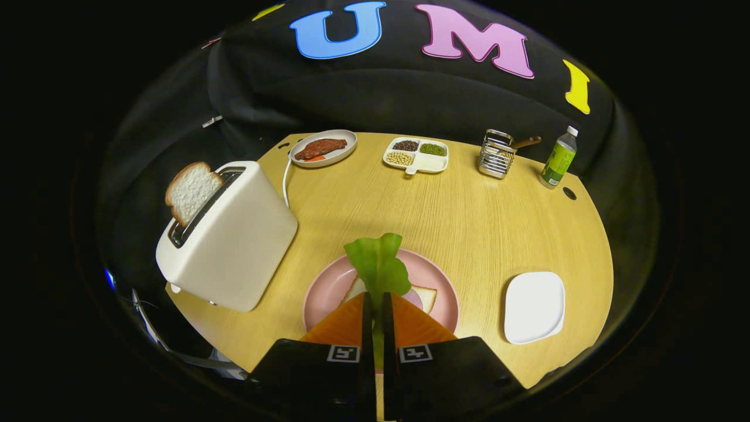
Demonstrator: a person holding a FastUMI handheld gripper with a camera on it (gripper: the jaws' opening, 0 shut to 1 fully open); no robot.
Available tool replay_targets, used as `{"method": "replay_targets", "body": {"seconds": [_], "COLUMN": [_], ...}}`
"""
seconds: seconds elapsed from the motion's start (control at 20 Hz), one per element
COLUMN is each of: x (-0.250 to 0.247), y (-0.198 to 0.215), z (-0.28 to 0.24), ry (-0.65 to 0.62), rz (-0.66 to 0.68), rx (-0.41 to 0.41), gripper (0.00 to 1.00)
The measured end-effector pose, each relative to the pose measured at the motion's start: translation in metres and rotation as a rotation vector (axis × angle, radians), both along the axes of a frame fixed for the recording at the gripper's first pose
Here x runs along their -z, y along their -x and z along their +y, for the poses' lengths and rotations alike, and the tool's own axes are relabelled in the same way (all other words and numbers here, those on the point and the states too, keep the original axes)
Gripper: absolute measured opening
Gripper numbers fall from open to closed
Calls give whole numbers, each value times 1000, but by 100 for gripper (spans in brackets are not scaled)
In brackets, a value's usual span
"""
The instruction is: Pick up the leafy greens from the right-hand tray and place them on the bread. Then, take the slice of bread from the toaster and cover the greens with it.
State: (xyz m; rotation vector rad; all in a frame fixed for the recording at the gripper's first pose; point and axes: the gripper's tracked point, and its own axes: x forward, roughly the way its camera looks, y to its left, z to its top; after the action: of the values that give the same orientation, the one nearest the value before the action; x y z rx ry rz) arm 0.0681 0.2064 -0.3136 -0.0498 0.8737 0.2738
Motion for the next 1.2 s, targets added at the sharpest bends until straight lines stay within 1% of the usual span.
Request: {"method": "replay_targets", "body": {"seconds": [0.1,0.15,0.2,0.25,0.5,0.65,0.7,0.75,0.8,0.9,0.95,1.0,1.05,1.2], "x": [6,9,10,14,30,38,41,43,44,44,43,41,40,34], "y": [-1,-2,-3,-3,-1,0,1,0,0,0,1,0,1,2], "z": [3,3,3,1,-4,-8,-10,-12,-13,-12,-11,-10,-8,-3], "ry": [9,18,32,49,97,104,107,108,103,88,79,72,67,47], "rz": [8,6,3,1,16,31,38,43,45,45,43,36,32,15], "rx": [-2,-4,-5,-6,-15,-12,-6,1,8,11,5,-3,-11,-20], "gripper": [13,13,17,17,33,37,42,44,49,79,84,87,87,99]}}
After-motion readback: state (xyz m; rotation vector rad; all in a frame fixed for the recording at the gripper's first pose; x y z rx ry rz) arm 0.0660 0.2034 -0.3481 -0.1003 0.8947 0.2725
